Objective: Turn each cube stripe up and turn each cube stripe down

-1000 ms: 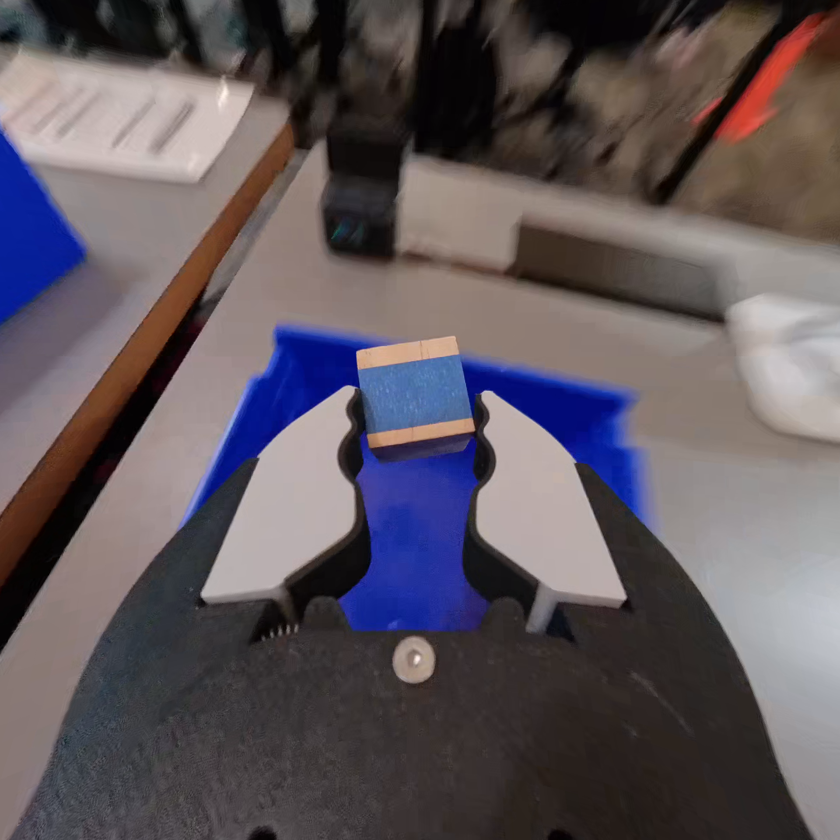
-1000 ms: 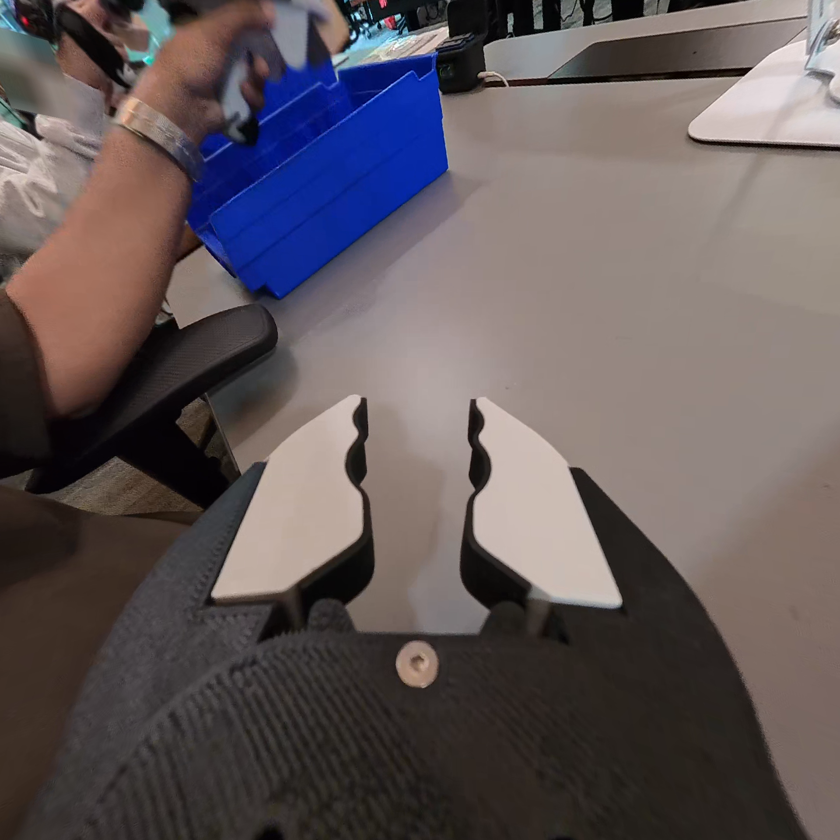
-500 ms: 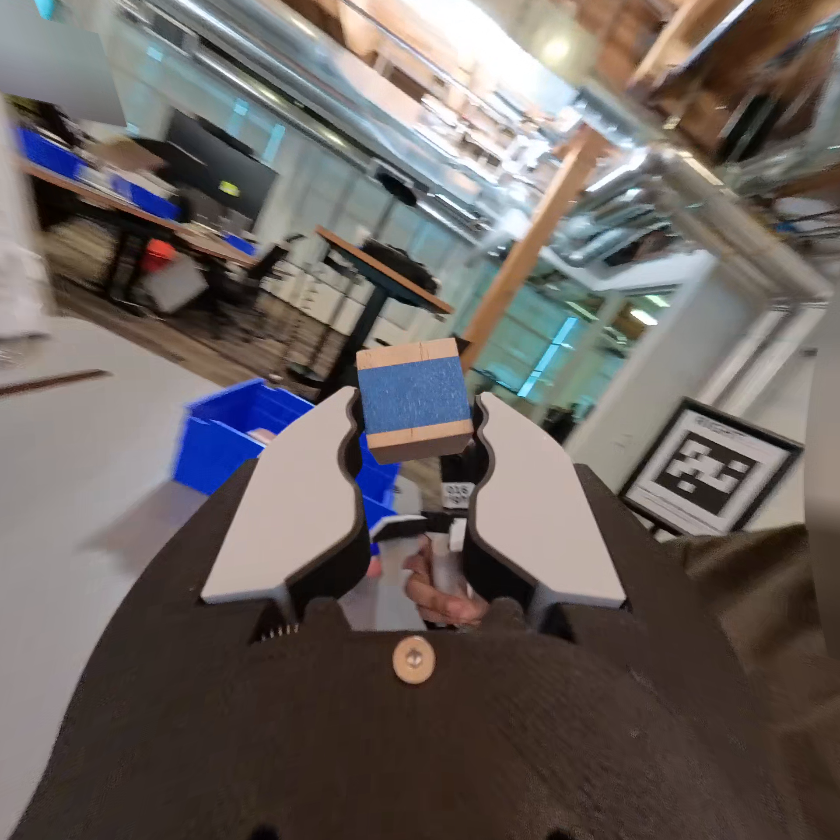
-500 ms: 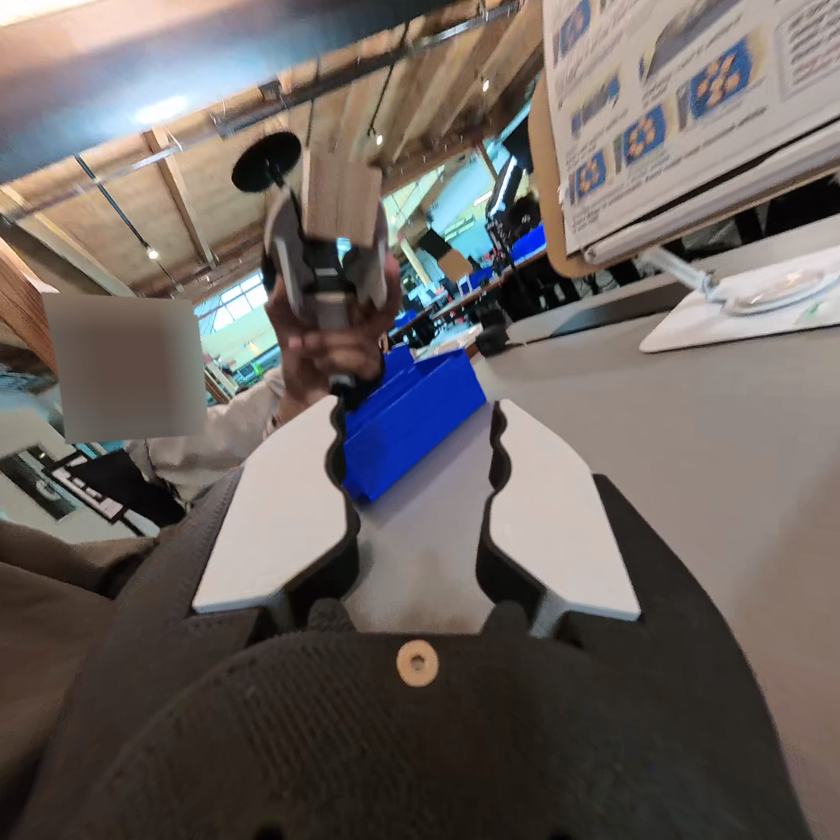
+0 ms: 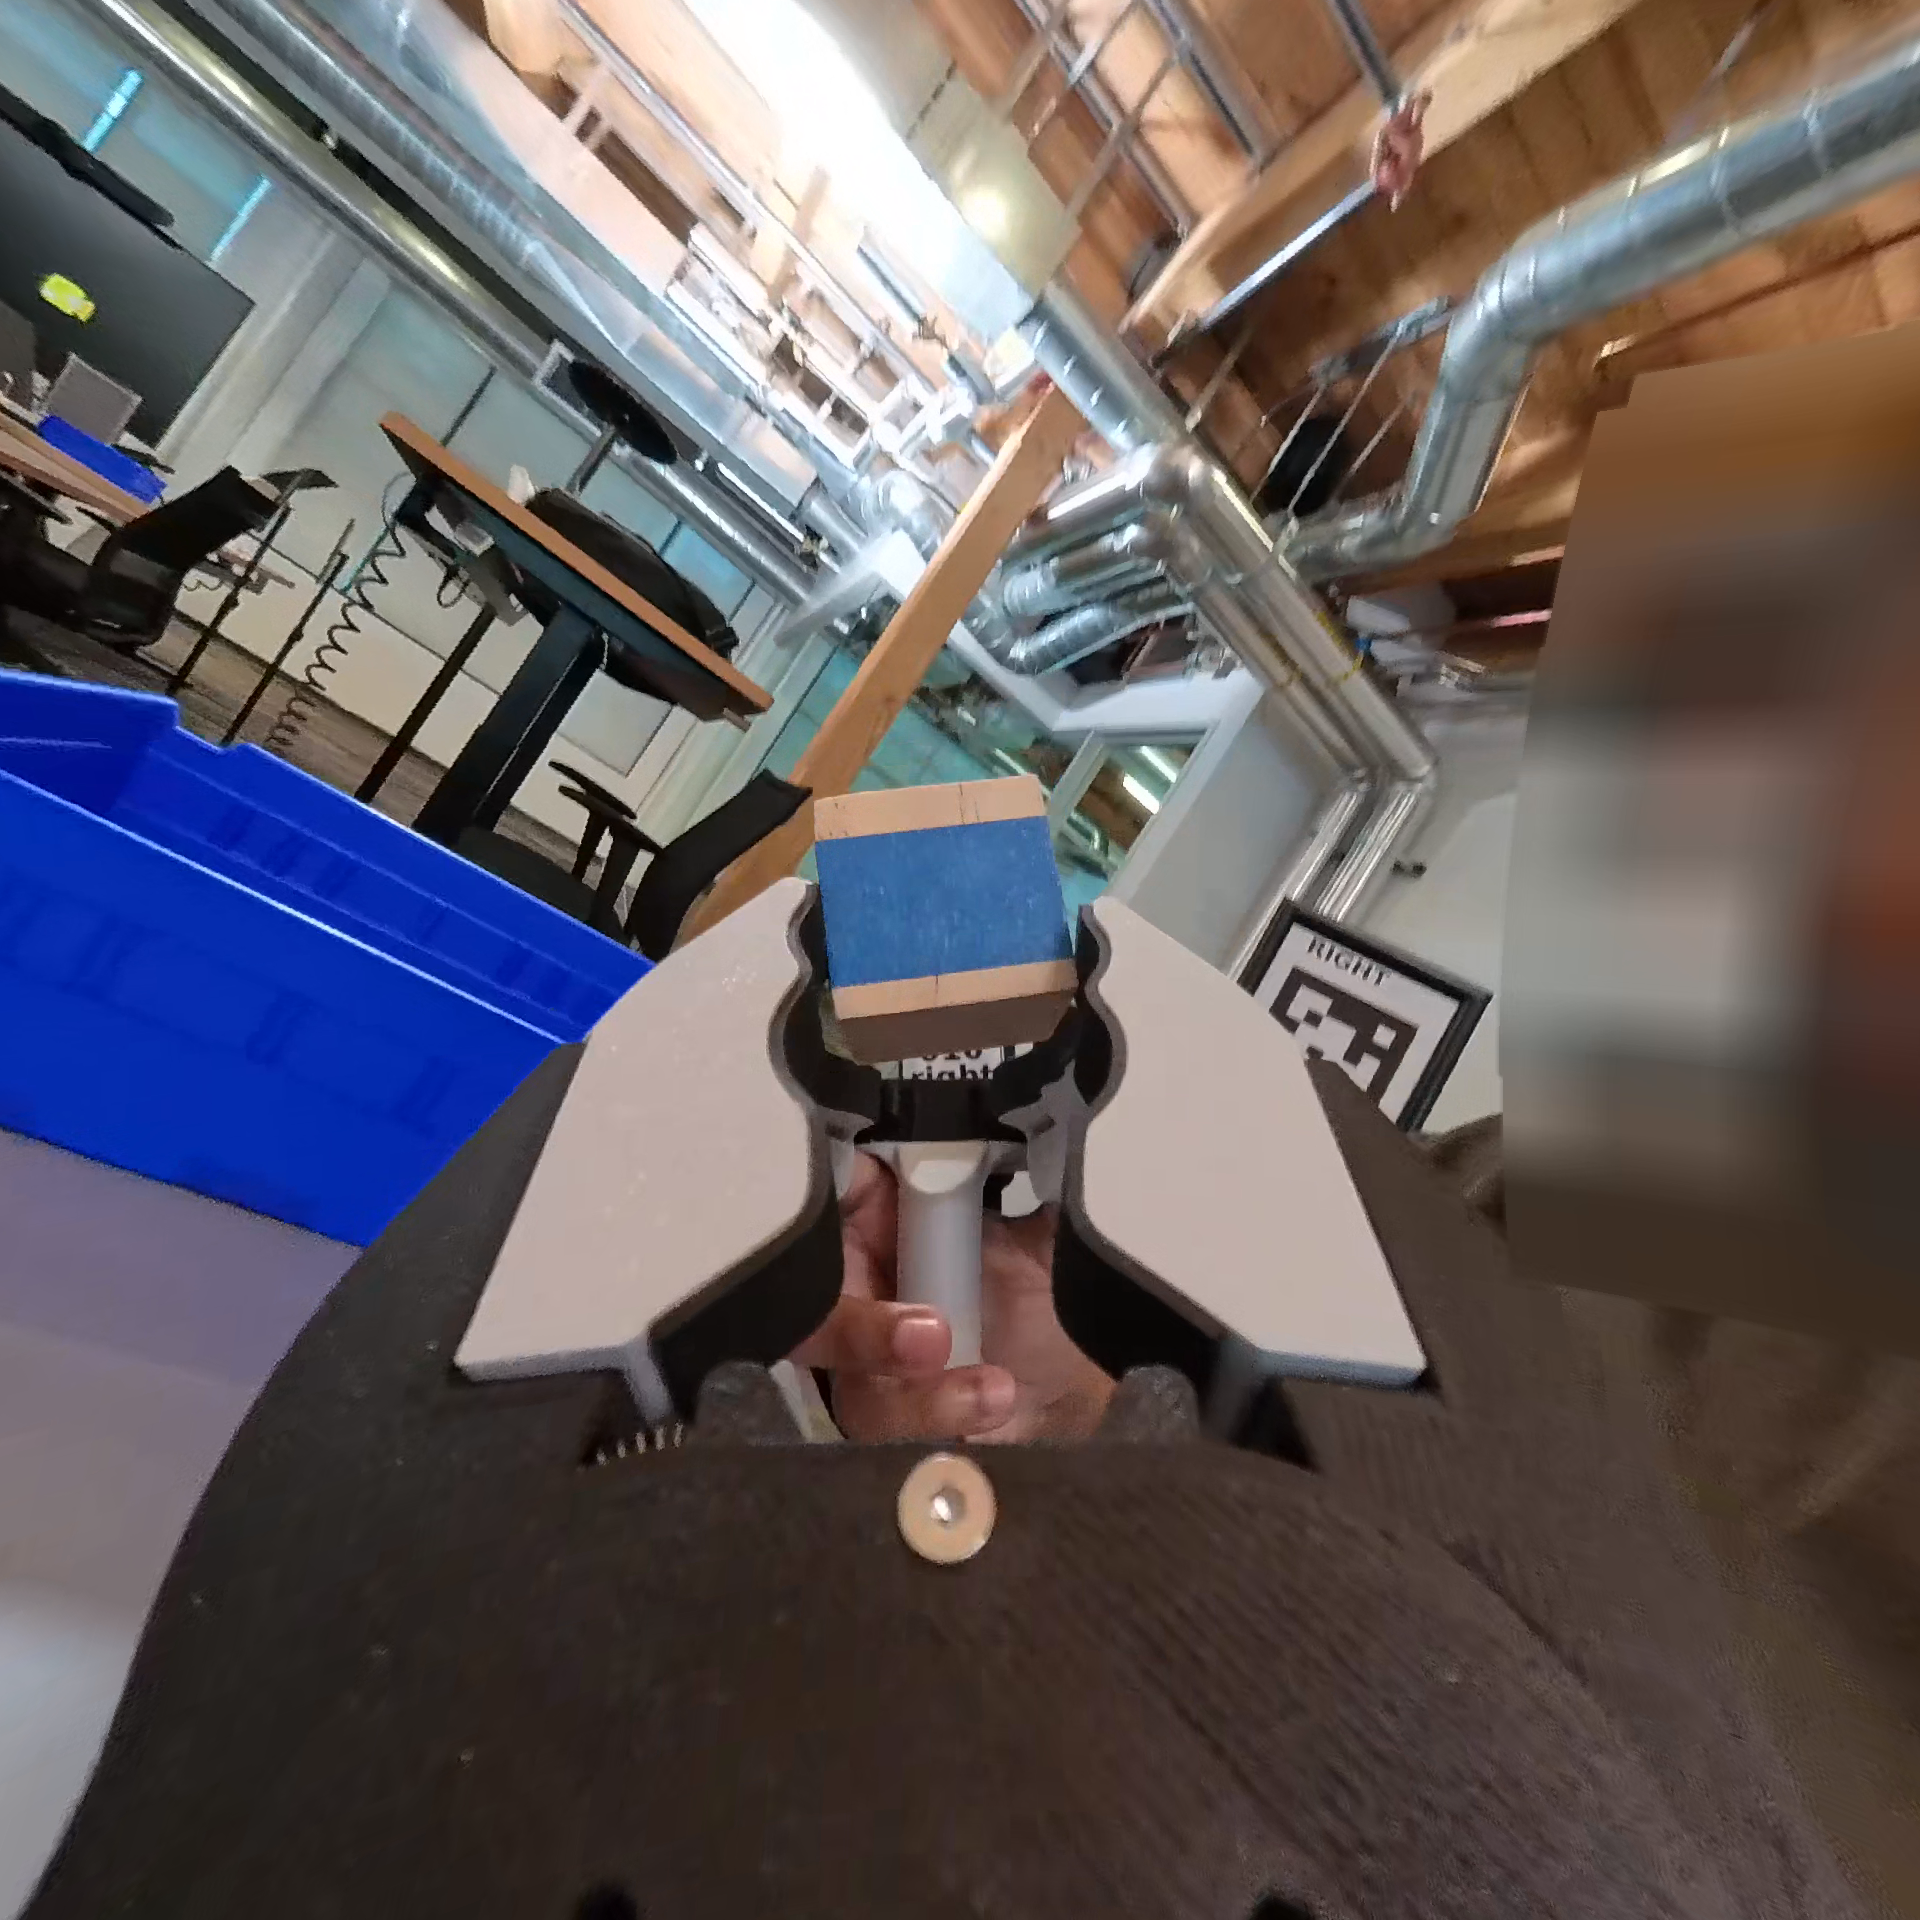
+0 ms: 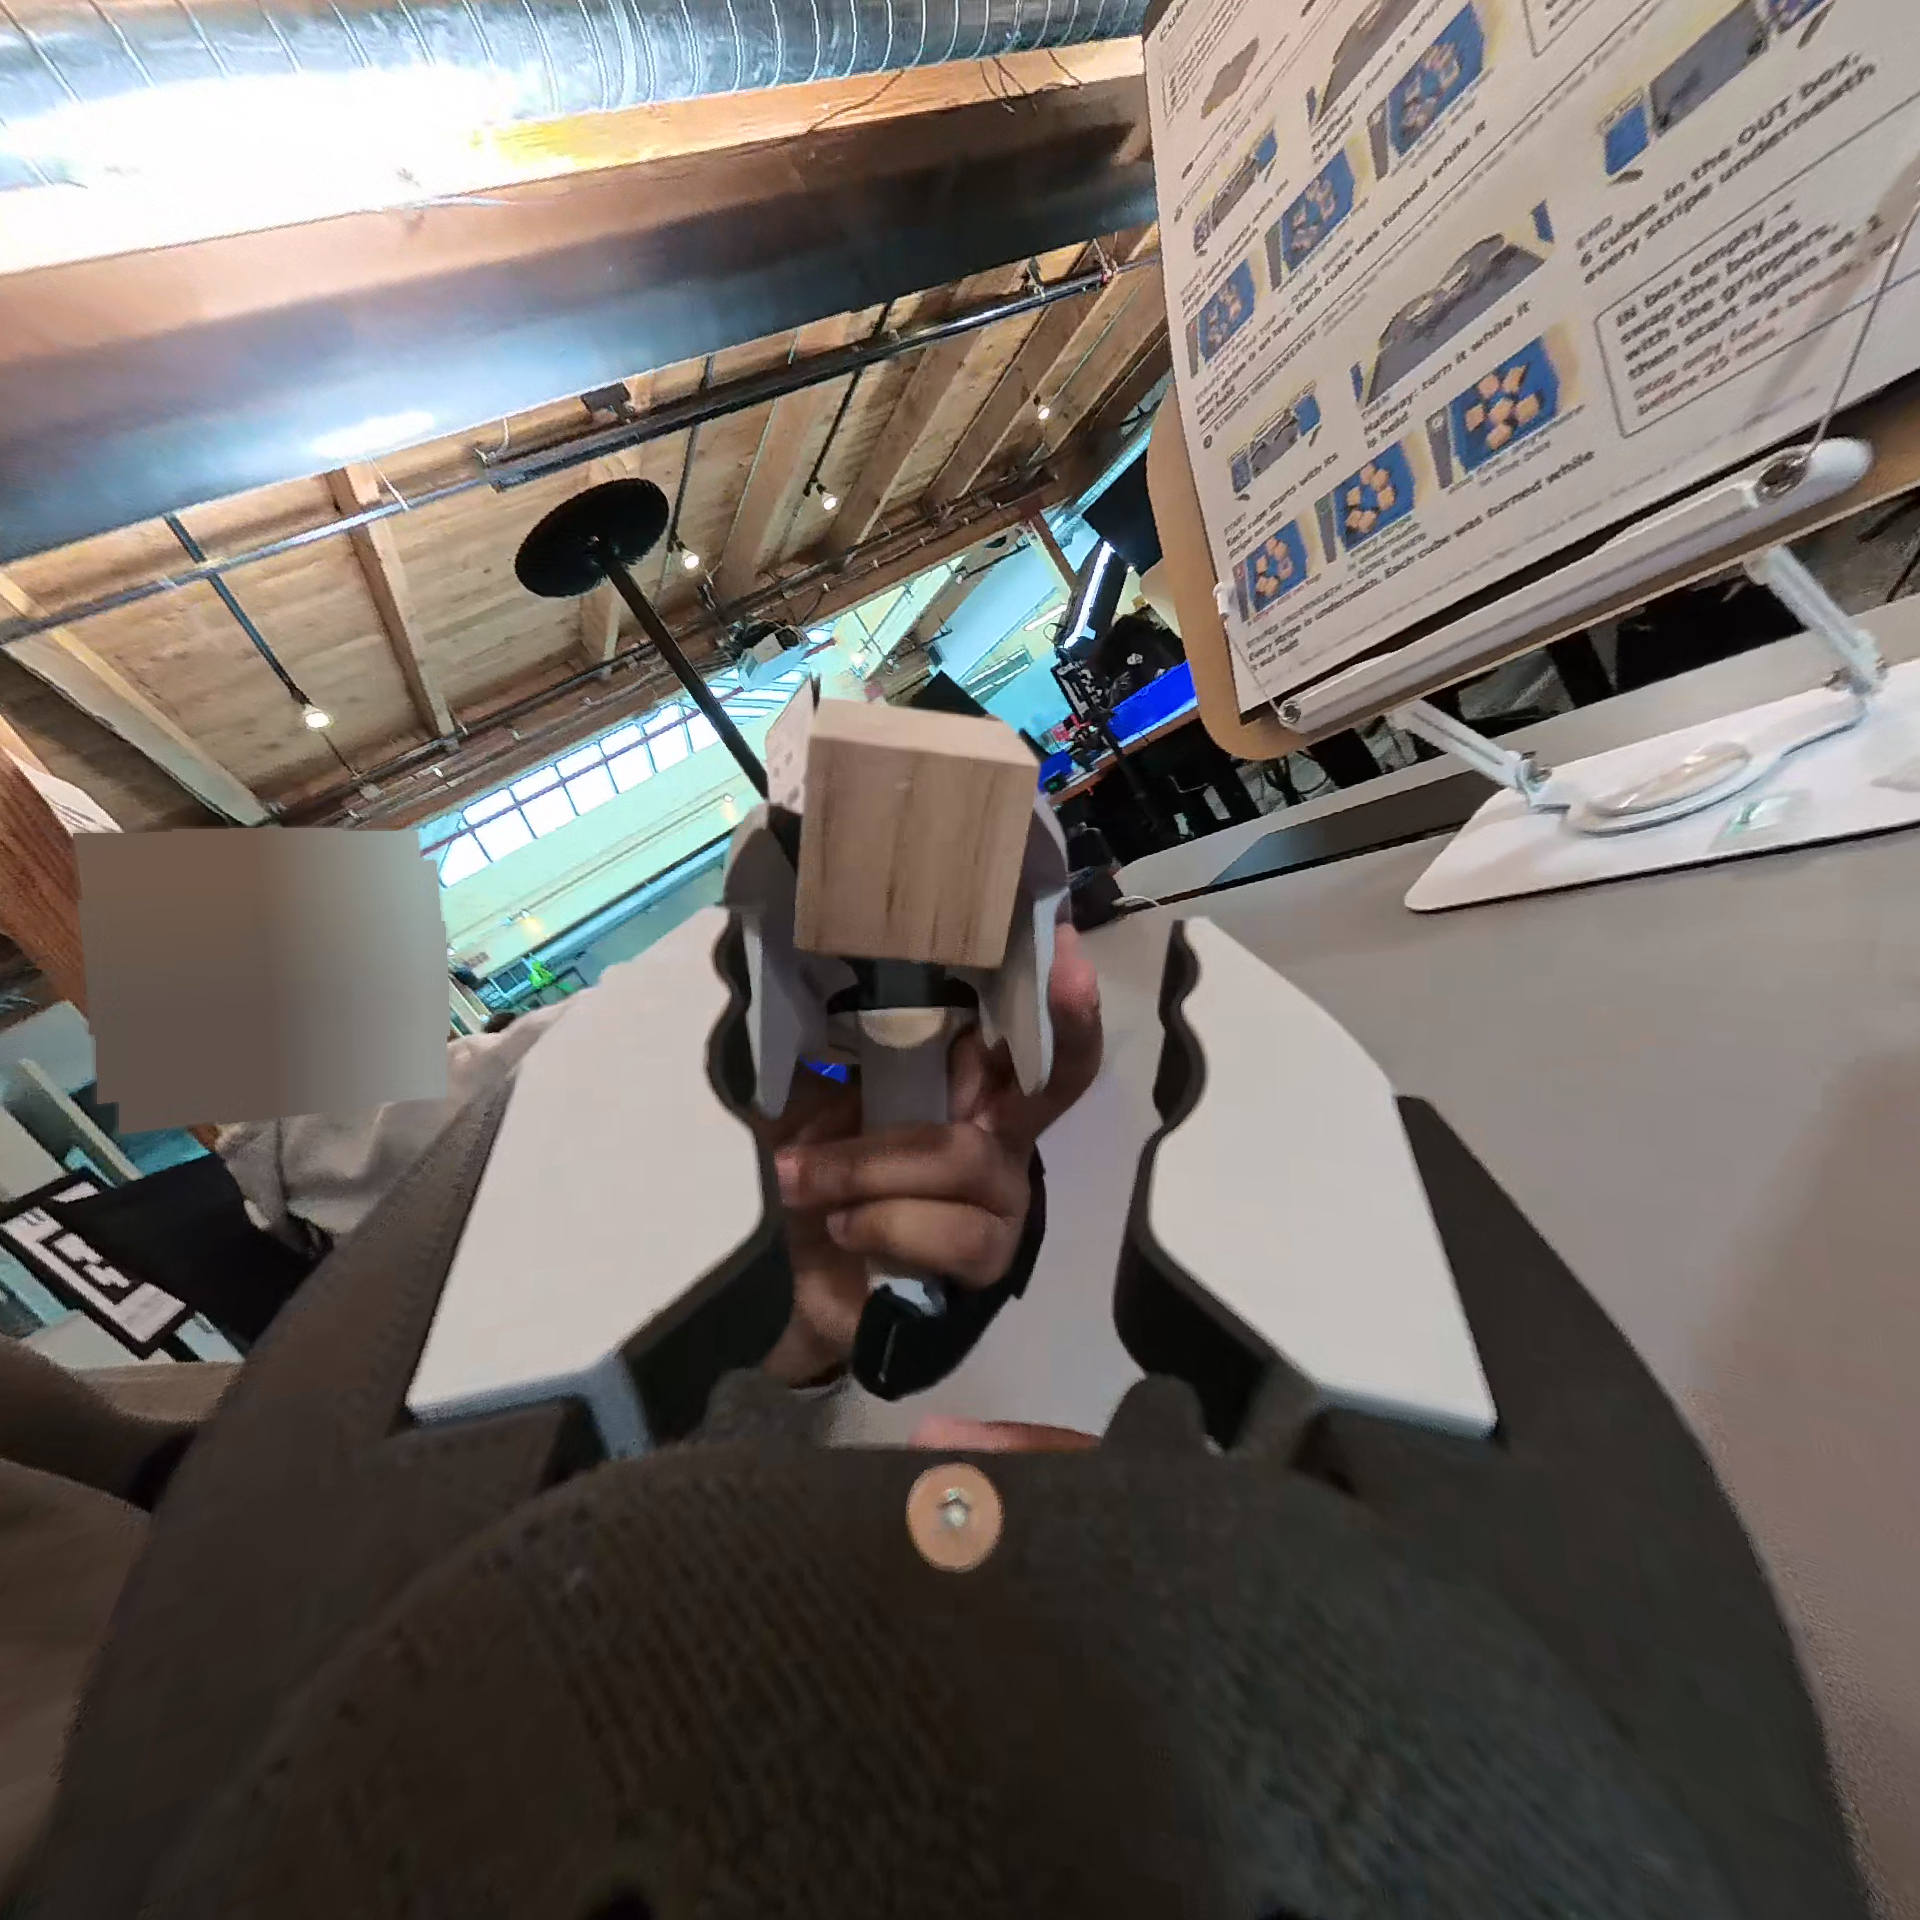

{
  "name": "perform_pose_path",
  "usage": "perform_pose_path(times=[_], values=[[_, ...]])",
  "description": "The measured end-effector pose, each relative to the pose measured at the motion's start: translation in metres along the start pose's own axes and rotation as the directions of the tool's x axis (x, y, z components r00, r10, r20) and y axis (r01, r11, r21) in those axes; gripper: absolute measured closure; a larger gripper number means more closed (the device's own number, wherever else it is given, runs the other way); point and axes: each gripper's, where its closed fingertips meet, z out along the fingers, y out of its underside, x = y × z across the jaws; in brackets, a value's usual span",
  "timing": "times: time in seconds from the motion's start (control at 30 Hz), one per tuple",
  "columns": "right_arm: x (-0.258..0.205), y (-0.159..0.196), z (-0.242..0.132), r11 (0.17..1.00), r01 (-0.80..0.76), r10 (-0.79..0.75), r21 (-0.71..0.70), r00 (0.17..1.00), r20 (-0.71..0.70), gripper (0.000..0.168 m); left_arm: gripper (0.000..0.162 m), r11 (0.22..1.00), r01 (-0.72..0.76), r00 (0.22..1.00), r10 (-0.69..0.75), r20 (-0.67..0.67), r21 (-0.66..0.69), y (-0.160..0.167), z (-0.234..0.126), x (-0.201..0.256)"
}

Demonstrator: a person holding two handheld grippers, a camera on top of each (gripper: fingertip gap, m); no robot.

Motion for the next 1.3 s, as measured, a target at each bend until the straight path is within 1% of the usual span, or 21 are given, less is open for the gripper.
perform_pose_path(times=[0.1,0.13,0.17,0.2,0.37,0.43,0.53,0.6,0.63,0.7,0.77,0.8,0.83,0.87,0.9,0.93,0.97,1.03,1.13,1.23,1.3], values=[[-0.004,0.001,0.0,0.999,-0.046,0.045,0.012,0.999,0.024,0.1,0.115,0.999,-0.007,1.0,0.007,-0.005,-0.038,0.013,0.006,0.002],[-0.005,0.002,0.0,0.999,-0.048,0.047,0.004,0.998,0.03,0.106,0.115,0.999,-0.011,1.0,0.011,-0.002,-0.05,0.016,0.008,0.002],[-0.007,0.002,-0.001,0.999,-0.038,0.038,-0.003,0.998,0.046,0.118,0.115,0.998,-0.016,1.0,0.016,0.0,-0.058,0.019,0.009,0.002],[-0.009,0.002,-0.001,1.0,-0.029,0.029,-0.006,0.998,0.057,0.123,0.115,0.998,-0.02,1.0,0.02,0.008,-0.061,0.02,0.009,0.001],[-0.011,-0.002,-0.002,1.0,0.005,-0.004,-0.019,0.998,0.059,0.123,0.116,0.997,-0.026,1.0,0.026,0.006,-0.077,0.021,0.009,0.002],[-0.011,-0.003,-0.002,0.999,0.042,-0.041,-0.023,0.998,0.049,0.123,0.117,0.997,-0.015,1.0,0.016,0.015,-0.071,0.022,0.009,0.0],[-0.007,-0.013,-0.005,0.99,0.143,-0.143,-0.019,0.99,0.011,0.123,0.118,0.999,0.009,1.0,-0.008,0.017,-0.048,0.02,0.006,-0.003],[-0.004,-0.029,-0.011,0.97,0.245,-0.245,-0.015,0.969,-0.03,0.123,0.118,0.999,0.017,0.999,-0.017,0.029,-0.031,0.016,0.002,-0.007],[-0.002,-0.042,-0.016,0.947,0.322,-0.322,-0.014,0.945,-0.054,0.123,0.118,0.999,0.019,0.999,-0.018,0.037,-0.027,0.014,0.0,-0.01],[0.008,-0.081,-0.032,0.863,0.505,-0.502,-0.021,0.852,-0.15,0.123,0.119,0.999,0.028,0.998,-0.026,0.056,-0.028,0.012,-0.005,-0.016],[0.029,-0.122,-0.056,0.754,0.651,-0.648,-0.091,0.712,-0.27,0.123,0.119,0.999,0.038,0.997,-0.035,0.074,-0.032,0.013,-0.009,-0.021],[0.046,-0.14,-0.072,0.697,0.697,-0.704,-0.166,0.623,-0.341,0.123,0.12,0.999,0.042,0.996,-0.039,0.085,-0.034,0.014,-0.01,-0.024],[0.067,-0.154,-0.088,0.661,0.705,-0.736,-0.257,0.542,-0.406,0.123,0.12,0.998,0.047,0.995,-0.043,0.093,-0.04,0.016,-0.011,-0.027],[0.089,-0.163,-0.105,0.654,0.67,-0.745,-0.352,0.487,-0.457,0.123,0.12,0.998,0.051,0.994,-0.047,0.094,-0.045,0.017,-0.011,-0.028],[0.113,-0.166,-0.121,0.671,0.587,-0.736,-0.452,0.457,-0.499,0.123,0.12,0.997,0.057,0.994,-0.052,0.096,-0.051,0.019,-0.01,-0.029],[0.135,-0.16,-0.136,0.695,0.461,-0.719,-0.553,0.458,-0.522,0.123,0.121,0.996,0.062,0.994,-0.056,0.098,-0.06,0.021,-0.01,-0.03],[0.153,-0.148,-0.149,0.702,0.321,-0.699,-0.636,0.485,-0.526,0.123,0.121,0.995,0.066,0.993,-0.059,0.099,-0.072,0.023,-0.009,-0.031],[0.177,-0.122,-0.175,0.665,0.081,-0.666,-0.743,0.514,-0.54,0.123,0.122,0.993,0.067,0.993,-0.057,0.103,-0.099,0.029,-0.007,-0.032],[0.199,-0.103,-0.201,0.589,-0.066,-0.696,-0.805,0.464,-0.548,0.123,0.122,0.989,0.053,0.993,-0.037,0.113,-0.139,0.036,-0.005,-0.033],[0.21,-0.082,-0.222,0.519,-0.22,-0.679,-0.826,0.48,-0.555,0.123,0.122,0.982,0.042,0.992,-0.018,0.128,-0.183,0.044,-0.006,-0.034],[0.213,-0.07,-0.231,0.456,-0.297,-0.664,-0.839,0.514,-0.543,0.123,0.122,0.977,0.037,0.99,-0.007,0.144,-0.208,0.05,-0.009,-0.034]])
